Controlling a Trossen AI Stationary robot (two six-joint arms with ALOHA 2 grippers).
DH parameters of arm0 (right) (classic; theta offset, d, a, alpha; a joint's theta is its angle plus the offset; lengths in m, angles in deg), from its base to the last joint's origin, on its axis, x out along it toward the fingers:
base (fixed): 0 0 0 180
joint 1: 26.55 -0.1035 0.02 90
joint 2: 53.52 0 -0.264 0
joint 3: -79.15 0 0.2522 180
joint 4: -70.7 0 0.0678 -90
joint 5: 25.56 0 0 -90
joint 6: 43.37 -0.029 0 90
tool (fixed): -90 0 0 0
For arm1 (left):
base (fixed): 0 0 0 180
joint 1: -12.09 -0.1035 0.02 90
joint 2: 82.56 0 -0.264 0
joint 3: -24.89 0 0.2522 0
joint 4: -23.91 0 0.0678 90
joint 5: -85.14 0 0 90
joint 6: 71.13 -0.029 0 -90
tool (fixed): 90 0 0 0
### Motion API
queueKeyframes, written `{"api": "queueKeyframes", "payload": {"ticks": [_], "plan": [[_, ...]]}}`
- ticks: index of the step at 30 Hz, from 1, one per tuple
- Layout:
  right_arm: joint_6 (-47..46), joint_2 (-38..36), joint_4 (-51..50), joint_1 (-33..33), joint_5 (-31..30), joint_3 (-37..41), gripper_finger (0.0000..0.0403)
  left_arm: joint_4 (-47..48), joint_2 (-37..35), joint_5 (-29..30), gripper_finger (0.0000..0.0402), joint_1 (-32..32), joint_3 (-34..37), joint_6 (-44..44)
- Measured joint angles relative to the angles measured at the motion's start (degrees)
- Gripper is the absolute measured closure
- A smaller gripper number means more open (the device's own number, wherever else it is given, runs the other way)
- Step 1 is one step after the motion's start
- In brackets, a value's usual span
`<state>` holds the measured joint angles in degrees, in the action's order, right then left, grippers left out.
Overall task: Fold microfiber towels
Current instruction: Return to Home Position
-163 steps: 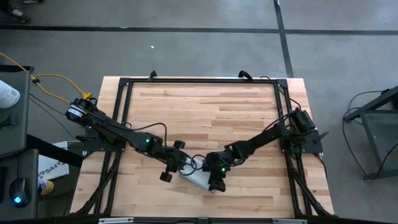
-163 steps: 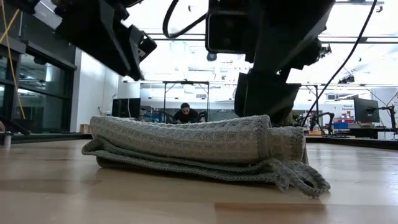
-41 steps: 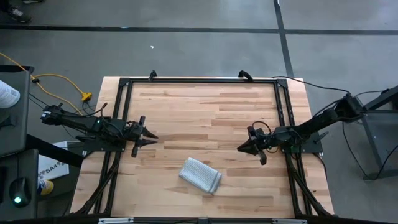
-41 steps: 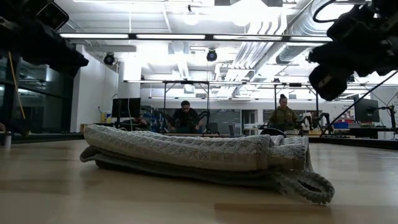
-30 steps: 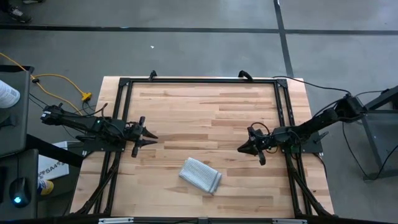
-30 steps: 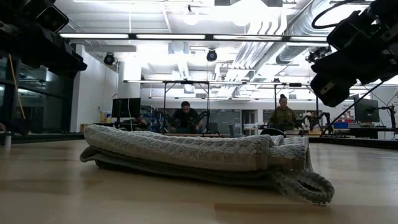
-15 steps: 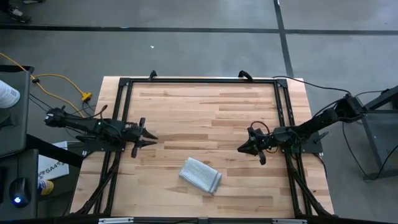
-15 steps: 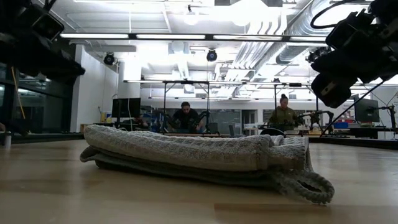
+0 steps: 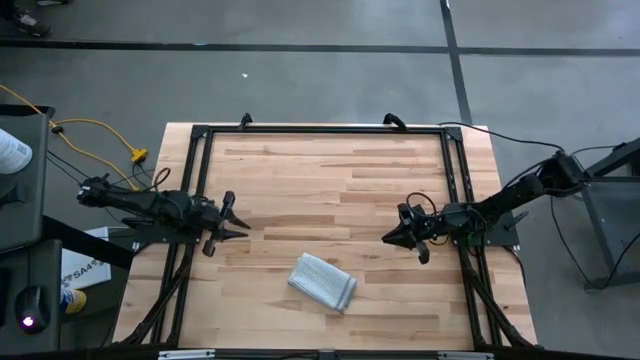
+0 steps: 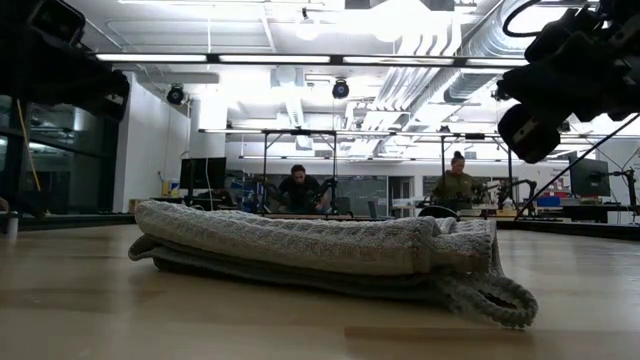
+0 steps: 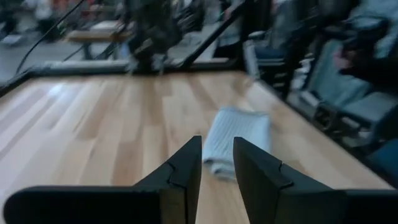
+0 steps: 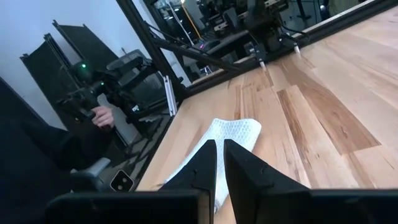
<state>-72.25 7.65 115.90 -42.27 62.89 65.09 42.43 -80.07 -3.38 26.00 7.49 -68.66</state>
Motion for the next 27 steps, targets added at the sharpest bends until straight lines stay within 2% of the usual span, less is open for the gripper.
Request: {"api": "queueKeyframes", "payload": {"ticks": [4,21,27], "plan": [[0.0,0.0,0.0,0.0,0.0,0.0,0.0379,-4.7,-1.6,-2.2,0.0309,0.0,1.9,-0.6],[1.1,0.0,-0.1,0.0,0.3,0.0,0.0379,-4.2,-1.8,-2.3,0.0309,0.0,2.4,-2.1],[2.1,0.0,-0.4,0.0,0.3,0.0,0.0379,-4.1,-1.8,-2.3,0.0309,0.0,2.4,2.0]]}}
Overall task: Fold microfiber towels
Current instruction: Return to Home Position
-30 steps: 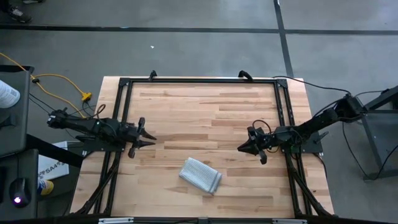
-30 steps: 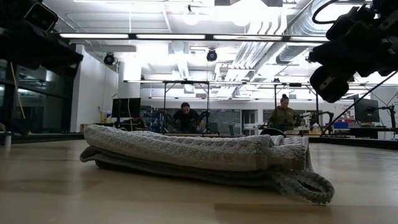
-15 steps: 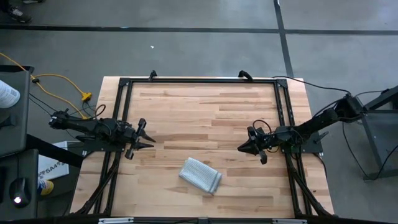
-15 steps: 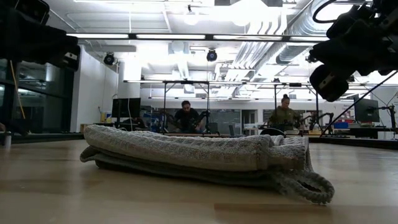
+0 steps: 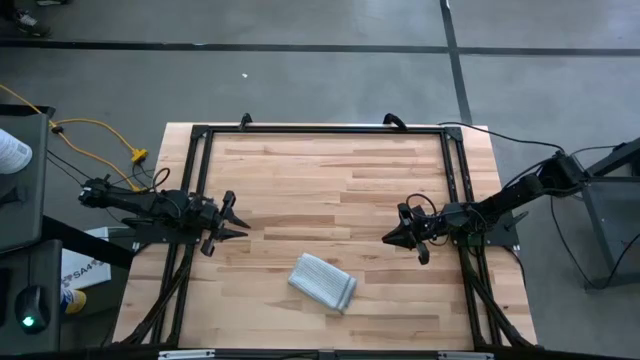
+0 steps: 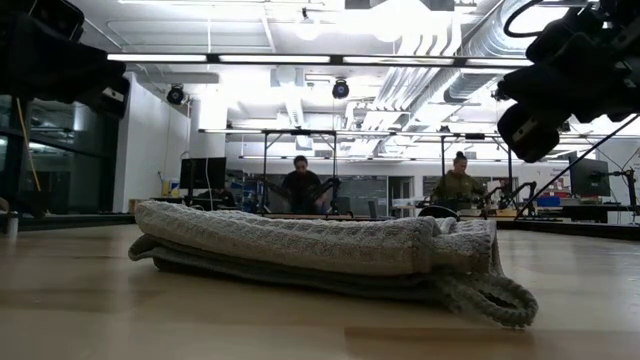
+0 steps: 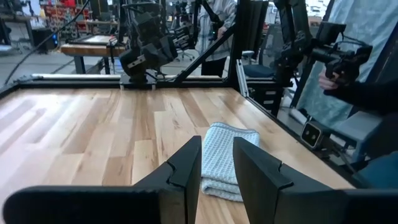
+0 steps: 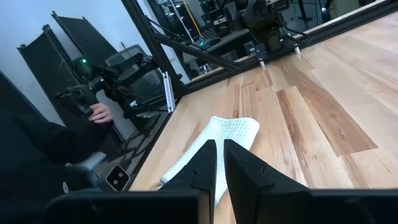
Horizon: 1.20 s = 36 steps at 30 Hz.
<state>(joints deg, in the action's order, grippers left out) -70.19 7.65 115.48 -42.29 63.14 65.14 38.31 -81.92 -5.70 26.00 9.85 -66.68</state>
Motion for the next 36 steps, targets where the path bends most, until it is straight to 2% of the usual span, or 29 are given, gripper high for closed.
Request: {"api": "queueKeyframes", "payload": {"ticks": [23,26,31,36], "plan": [[11.3,0.0,0.0,0.0,-1.8,0.0,0.0379,-0.3,0.0,0.0,0.0309,0.0,0.0,1.8],[11.6,0.0,2.4,0.0,-1.8,0.0,0.0379,-0.3,0.0,0.0,0.0309,0.0,0.0,1.9],[14.4,-0.2,9.8,0.0,2.0,0.0,0.0379,-0.4,0.0,0.0,0.0309,0.0,0.0,1.9],[14.4,-3.4,8.7,0.8,5.1,0.0,0.0379,-0.4,0.0,0.0,0.0309,0.0,0.1,1.9]]}}
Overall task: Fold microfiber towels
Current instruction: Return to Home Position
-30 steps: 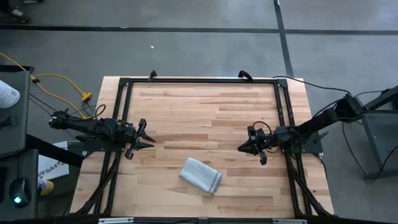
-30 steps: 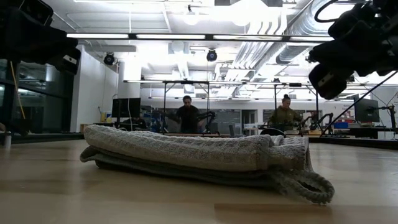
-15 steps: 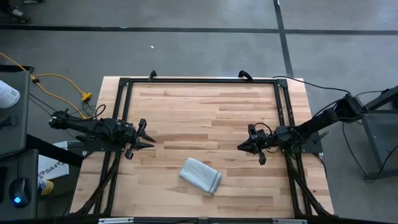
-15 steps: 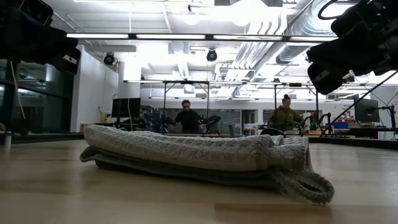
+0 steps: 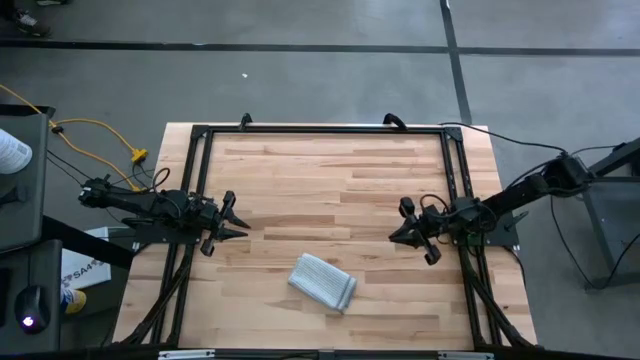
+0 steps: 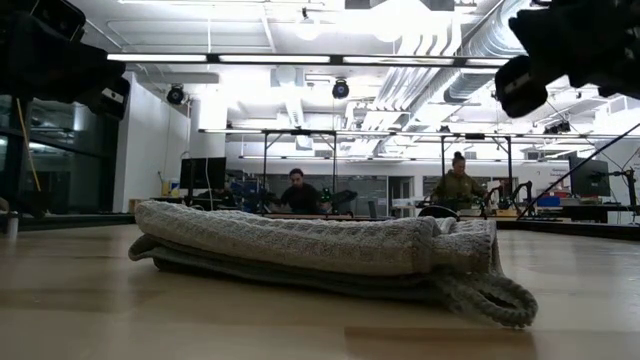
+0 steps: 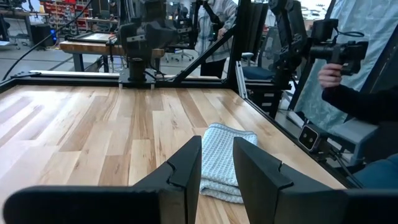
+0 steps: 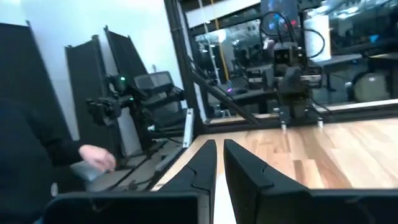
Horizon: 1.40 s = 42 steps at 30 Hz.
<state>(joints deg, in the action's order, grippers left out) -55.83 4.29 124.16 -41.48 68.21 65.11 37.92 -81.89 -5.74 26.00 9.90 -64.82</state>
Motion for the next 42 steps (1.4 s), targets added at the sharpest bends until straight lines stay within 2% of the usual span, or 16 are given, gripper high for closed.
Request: {"api": "queueKeyframes", "payload": {"ticks": [6,15,29,42], "plan": [[-1.2,-5.6,-5.0,1.7,3.5,0.0,0.0379,0.0,0.0,0.0,0.0309,0.0,0.0,0.0],[-1.4,-13.7,-17.4,3.0,3.9,0.0,0.0379,0.0,0.0,0.0,0.0309,0.0,0.0,0.0],[-0.8,-22.4,-25.6,2.9,6.9,0.0,0.0379,-0.1,0.0,0.0,0.0309,0.0,0.0,0.0],[-1.0,-37.2,-39.6,2.9,6.7,0.0,0.0379,-0.1,0.0,0.0,0.0309,0.0,0.0,0.0]]}}
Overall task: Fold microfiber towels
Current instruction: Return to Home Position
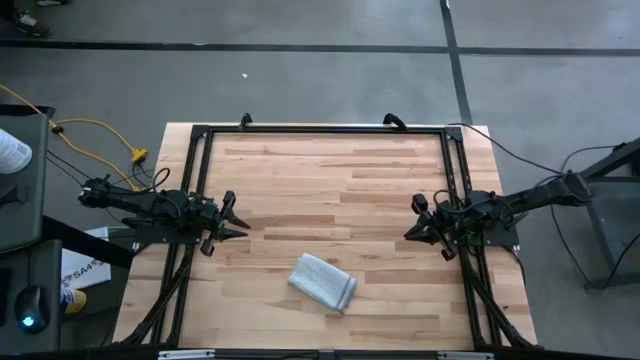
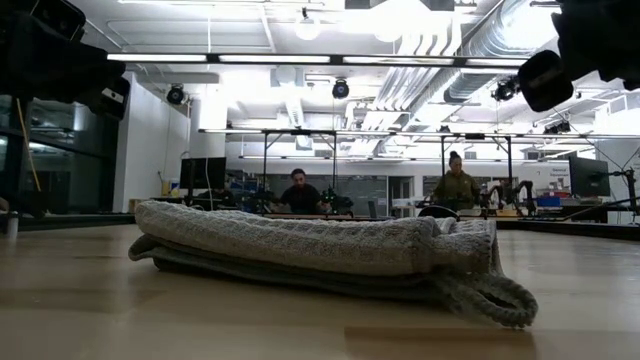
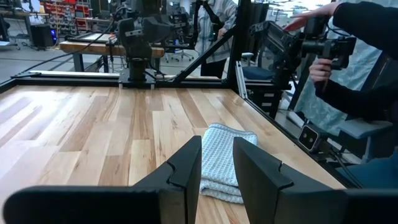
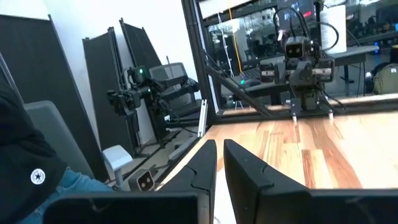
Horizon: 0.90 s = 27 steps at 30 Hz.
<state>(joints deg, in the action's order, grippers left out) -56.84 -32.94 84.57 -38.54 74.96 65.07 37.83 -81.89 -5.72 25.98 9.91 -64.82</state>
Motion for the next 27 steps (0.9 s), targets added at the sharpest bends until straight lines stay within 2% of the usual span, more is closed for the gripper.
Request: {"api": "queueKeyframes", "payload": {"ticks": [8,23,27], "plan": [[1.5,-6.0,-5.5,0.0,0.0,0.0,0.0379,0.0,0.0,0.0,0.0309,0.0,0.0,0.0],[1.5,-19.9,-23.8,0.0,-0.1,0.0,0.0379,0.0,0.0,0.0,0.0309,0.0,0.0,0.0],[1.6,-20.2,-24.6,0.0,-0.3,0.0,0.0379,0.0,0.0,0.0,0.0309,0.0,0.0,0.0]]}}
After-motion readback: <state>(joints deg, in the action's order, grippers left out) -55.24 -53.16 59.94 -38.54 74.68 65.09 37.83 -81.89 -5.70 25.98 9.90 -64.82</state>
